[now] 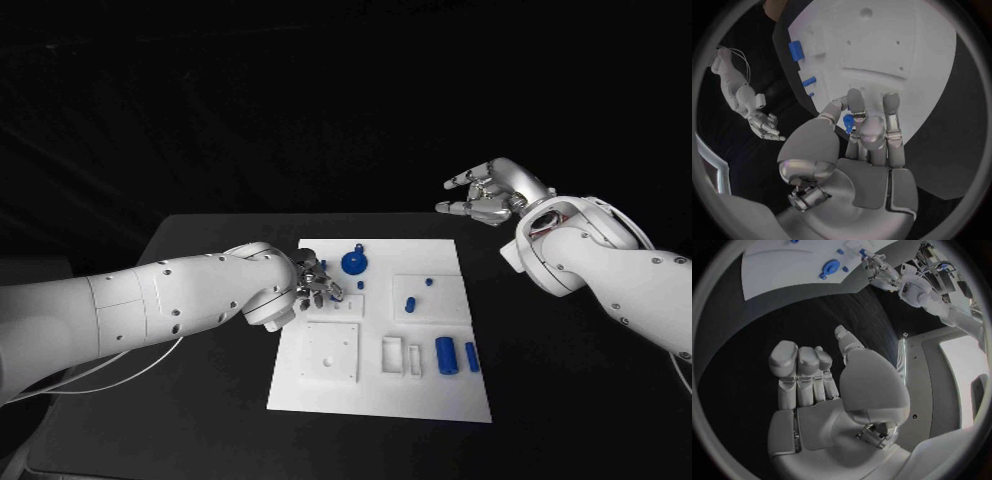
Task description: Assemble the parts on the task board
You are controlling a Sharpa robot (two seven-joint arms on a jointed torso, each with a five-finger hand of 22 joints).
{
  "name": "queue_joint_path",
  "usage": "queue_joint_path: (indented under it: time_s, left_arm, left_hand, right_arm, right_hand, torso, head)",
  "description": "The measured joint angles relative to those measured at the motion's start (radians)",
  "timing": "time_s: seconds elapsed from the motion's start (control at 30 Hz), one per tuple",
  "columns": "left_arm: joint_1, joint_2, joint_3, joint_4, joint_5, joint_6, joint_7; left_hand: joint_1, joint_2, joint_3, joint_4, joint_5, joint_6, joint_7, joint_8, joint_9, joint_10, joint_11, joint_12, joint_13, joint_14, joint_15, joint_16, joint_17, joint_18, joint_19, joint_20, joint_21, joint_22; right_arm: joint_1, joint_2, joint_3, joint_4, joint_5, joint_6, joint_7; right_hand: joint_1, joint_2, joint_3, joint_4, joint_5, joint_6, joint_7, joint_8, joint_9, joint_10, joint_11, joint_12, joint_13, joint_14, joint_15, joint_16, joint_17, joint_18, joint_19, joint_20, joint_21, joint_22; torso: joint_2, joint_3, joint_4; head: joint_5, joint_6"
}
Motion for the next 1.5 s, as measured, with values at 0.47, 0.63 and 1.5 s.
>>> queue_joint_path:
  time_s: [0.47,0.63,1.5]
  left_arm:
    - [0.0,0.007,0.0,-0.012,-0.011,0.023,-0.007]
    - [0.0,0.007,0.0,-0.015,-0.015,0.031,-0.01]
    - [-0.012,0.016,0.001,-0.034,-0.036,0.044,-0.02]
  left_hand:
    - [-0.004,0.004,-0.004,0.009,-0.004,0.0,0.0,-0.001,0.0,0.0,0.0,0.023,0.003,0.003,0.004,0.031,0.021,0.0,0.013,0.005,-0.02,0.042]
    - [-0.006,0.006,-0.006,0.012,-0.01,0.0,0.0,0.003,0.0,0.0,0.0,0.026,-0.001,0.003,0.004,0.035,0.022,0.0,0.016,0.009,-0.028,0.05]
    - [-0.007,0.007,-0.01,0.015,-0.015,0.0,0.0,0.002,0.0,-0.001,0.0,0.028,-0.015,0.002,0.005,0.035,0.006,0.0,0.023,0.009,-0.038,0.069]
  right_arm:
    - [0.0,0.001,0.0,-0.001,0.001,0.001,-0.003]
    - [0.0,0.001,0.0,-0.001,0.001,0.001,-0.003]
    - [0.0,0.006,0.0,-0.003,0.001,0.002,-0.005]
  right_hand:
    - [0.0,0.0,0.0,0.0,0.005,0.006,0.004,0.0,0.0,0.0,0.0,0.0,0.0,0.0,0.0,0.0,0.0,0.0,0.0,0.0,0.0,0.0]
    - [0.0,0.0,0.0,0.0,0.005,0.006,0.003,0.0,0.0,0.0,0.0,0.0,0.0,0.0,0.0,0.0,0.0,0.0,0.0,0.0,0.0,0.0]
    - [0.0,0.0,0.0,0.0,0.009,0.006,0.002,0.0,0.0,-0.004,-0.004,0.001,-0.001,0.0,0.0,0.0,0.0,-0.001,0.0,0.0,-0.004,0.0]
  torso:
    - [0.0,0.0,0.0001]
    - [0.0,-0.0001,0.0005]
    - [0.001,-0.0012,-0.0001]
  head:
    - [0.0,-0.004]
    - [0.0,-0.006]
    - [-0.008,-0.009]
